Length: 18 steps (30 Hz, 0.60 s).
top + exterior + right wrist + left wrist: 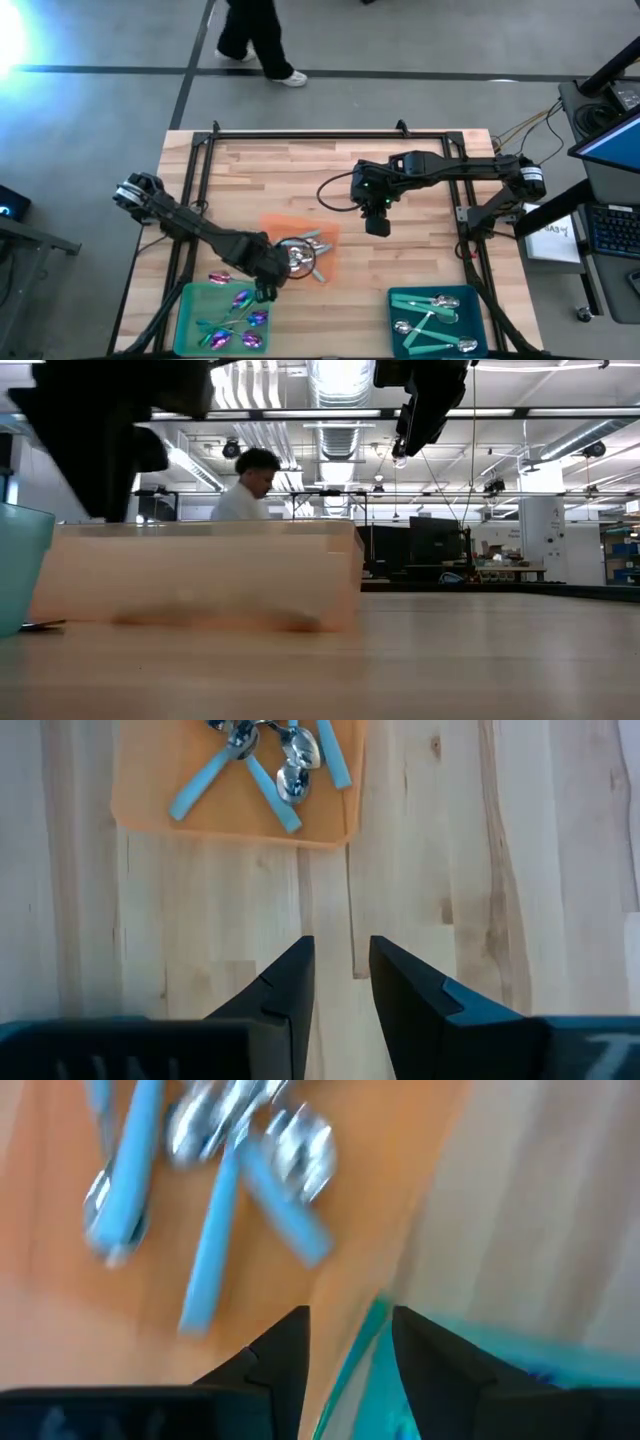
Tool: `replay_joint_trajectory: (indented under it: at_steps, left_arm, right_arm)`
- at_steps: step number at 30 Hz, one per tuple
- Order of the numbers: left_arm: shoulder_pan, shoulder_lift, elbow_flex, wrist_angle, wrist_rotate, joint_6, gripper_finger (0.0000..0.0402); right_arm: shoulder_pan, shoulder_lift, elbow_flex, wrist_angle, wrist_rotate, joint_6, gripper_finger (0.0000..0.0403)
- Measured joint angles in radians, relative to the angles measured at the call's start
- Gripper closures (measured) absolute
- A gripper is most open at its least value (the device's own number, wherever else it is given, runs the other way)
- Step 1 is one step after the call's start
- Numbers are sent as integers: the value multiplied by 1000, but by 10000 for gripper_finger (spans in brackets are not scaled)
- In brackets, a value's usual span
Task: Sort silverware by color (type)
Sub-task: Put the blue spoon into the orange bin, then move the orange bin to the center
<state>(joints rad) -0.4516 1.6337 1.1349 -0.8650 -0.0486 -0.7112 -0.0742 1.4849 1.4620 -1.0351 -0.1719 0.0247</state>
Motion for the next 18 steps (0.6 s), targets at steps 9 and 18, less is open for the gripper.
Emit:
replay_joint_trajectory:
  at_steps: [9,18]
  left_arm:
    - [73,0,0,181,12,143,288]
    - [31,13,0,184,41,150,295]
  right_arm:
    - [0,0,0,-4,0,30,311]
    - [0,3,0,-7,0,35,316]
